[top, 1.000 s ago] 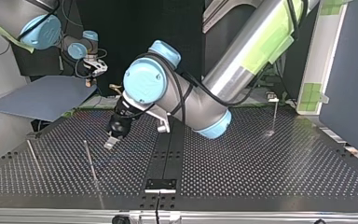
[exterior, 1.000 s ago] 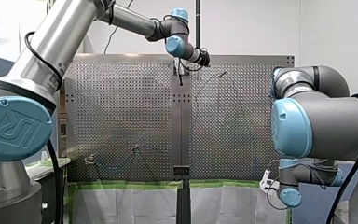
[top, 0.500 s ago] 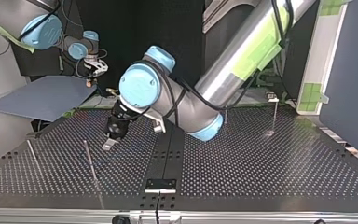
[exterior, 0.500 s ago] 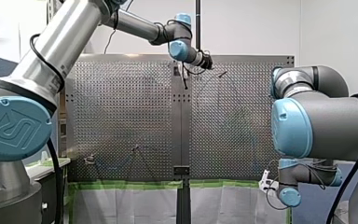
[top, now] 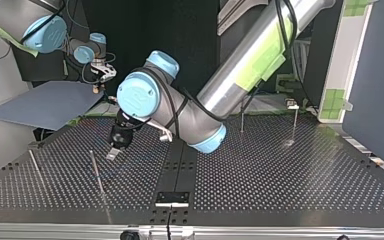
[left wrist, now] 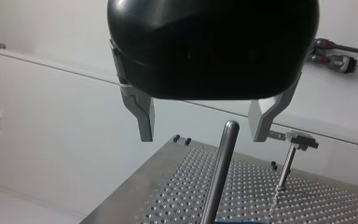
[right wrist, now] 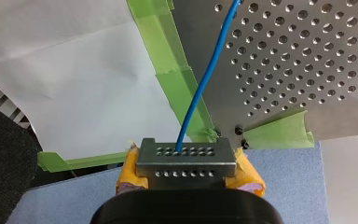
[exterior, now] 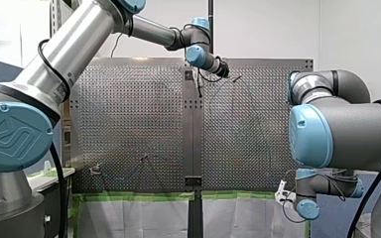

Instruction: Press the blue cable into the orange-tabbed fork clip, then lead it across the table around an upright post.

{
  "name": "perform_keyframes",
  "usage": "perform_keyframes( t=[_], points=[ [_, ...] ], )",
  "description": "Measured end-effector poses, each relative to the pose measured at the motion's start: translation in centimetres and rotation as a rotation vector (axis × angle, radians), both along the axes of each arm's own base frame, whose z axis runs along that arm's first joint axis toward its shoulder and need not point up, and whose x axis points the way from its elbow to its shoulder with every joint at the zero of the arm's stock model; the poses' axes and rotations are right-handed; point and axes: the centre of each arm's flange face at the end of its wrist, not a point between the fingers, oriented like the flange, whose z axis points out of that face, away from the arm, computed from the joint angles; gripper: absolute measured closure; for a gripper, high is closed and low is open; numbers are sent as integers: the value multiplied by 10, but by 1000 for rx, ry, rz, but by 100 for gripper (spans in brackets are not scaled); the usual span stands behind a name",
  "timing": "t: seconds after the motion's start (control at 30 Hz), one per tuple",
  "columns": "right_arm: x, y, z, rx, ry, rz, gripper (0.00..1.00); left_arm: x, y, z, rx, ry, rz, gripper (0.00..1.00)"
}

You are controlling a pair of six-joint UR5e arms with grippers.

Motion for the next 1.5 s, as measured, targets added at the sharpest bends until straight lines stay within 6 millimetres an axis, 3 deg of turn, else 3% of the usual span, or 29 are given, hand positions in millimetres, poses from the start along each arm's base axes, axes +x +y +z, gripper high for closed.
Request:
perform_keyframes(
  t=[0.43,1.03,1.5],
  points=[
    [0,0,0,1,0,0,100,-6,-2,-2,40,-5,25,0],
    [3,1,-1,4,0,5,100,-20,13,-12,280,-7,157,0],
    [4,2,-1,4,0,7,100,-18,26,-4,312,-22,297,0]
  ],
)
